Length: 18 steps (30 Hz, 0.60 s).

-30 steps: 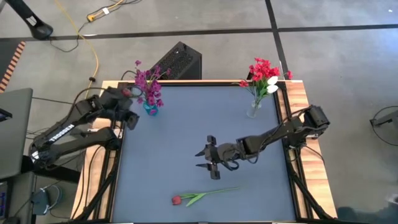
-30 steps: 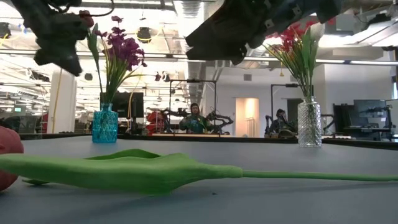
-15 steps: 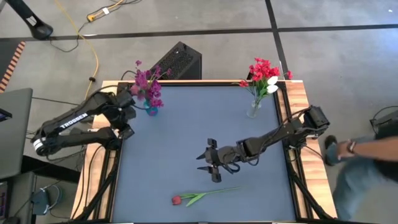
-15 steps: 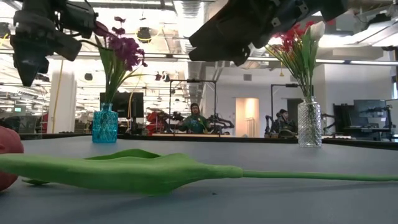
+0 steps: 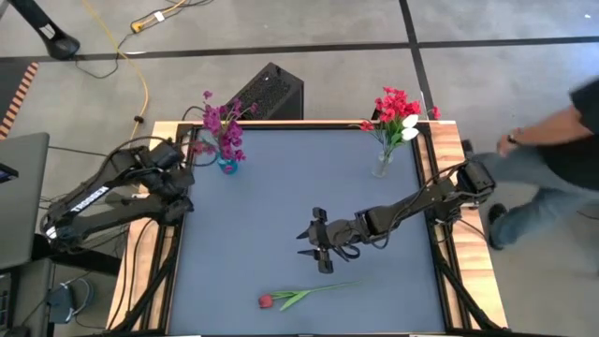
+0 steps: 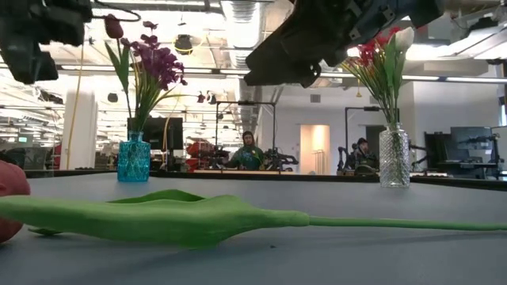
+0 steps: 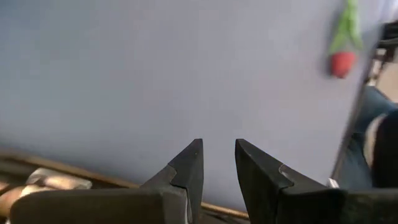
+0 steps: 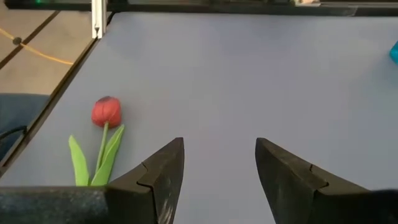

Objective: Sort flowers into vase by color
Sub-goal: Put the red tulip into the blue vase

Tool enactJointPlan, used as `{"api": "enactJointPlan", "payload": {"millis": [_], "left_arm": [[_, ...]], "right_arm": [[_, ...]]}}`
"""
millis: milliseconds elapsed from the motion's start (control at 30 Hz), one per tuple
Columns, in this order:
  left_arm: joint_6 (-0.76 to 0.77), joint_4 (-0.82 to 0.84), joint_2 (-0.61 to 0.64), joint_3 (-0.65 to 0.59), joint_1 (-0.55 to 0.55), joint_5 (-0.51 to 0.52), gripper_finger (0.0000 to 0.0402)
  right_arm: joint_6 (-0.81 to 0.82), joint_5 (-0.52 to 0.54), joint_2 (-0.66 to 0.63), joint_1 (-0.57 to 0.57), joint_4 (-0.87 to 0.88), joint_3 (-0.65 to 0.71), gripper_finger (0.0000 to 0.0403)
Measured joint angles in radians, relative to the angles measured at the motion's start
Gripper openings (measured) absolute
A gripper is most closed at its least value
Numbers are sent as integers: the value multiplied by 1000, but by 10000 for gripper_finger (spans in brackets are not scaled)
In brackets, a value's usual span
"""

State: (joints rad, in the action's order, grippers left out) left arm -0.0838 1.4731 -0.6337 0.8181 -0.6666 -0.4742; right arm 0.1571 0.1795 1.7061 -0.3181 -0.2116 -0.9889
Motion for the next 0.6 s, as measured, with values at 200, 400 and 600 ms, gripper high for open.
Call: {"api": "enactJointPlan", "payload": {"millis": [200,400,600], "left_arm": [[-45,-25,67,0,0,-189,80],[-44,-144,123,0,0,-376,78],[-11,-308,170,0,1,-476,60]], "right_arm": [[-5,-34,0,-2,8,-40,223],[-57,-104,0,-56,101,-57,223],[-60,-105,0,-131,161,-58,223]]}}
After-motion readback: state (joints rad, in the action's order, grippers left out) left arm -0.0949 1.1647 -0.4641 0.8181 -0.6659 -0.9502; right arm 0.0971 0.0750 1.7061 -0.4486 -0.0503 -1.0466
